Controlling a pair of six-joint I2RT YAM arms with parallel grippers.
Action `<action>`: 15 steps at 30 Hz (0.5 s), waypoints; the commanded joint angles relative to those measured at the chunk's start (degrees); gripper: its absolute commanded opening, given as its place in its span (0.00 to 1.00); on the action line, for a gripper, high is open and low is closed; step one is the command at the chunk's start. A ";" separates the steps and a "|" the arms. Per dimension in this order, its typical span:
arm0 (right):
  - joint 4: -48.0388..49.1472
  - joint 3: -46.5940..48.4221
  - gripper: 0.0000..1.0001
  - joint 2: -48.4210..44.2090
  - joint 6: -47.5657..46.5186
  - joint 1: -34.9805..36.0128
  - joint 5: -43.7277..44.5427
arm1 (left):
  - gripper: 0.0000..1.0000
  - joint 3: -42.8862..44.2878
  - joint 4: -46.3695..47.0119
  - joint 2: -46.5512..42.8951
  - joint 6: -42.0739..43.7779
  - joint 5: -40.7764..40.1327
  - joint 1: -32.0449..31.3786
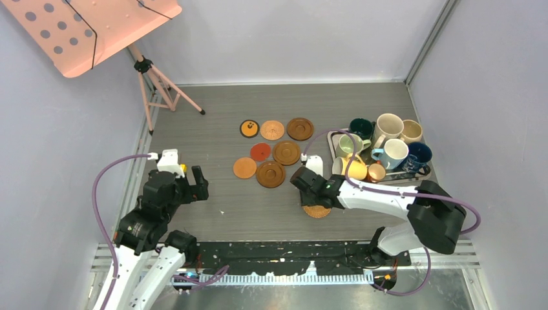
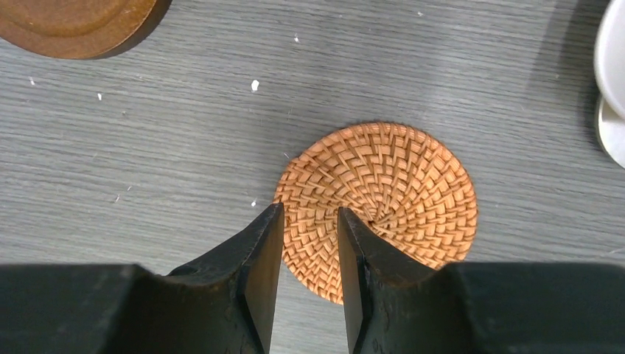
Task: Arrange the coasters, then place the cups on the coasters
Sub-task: Move the coaster to the center of the board.
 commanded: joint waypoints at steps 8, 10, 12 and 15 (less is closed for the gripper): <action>5.75 1.28 0.40 7.31 -0.15 0.11 0.71 | 0.98 -0.09 1.81 -0.32 -0.03 -0.81 -0.16; 6.96 1.70 0.40 8.42 -0.88 0.11 0.33 | 0.98 -0.04 1.85 -0.24 -0.03 -0.81 -0.16; 7.80 2.41 0.40 9.28 -1.66 0.06 0.58 | 0.98 -0.06 1.83 -0.11 -0.03 -0.81 -0.16; 8.41 4.35 0.40 11.01 -3.03 -0.62 1.47 | 0.98 -0.02 1.85 0.05 -0.03 -0.81 -0.16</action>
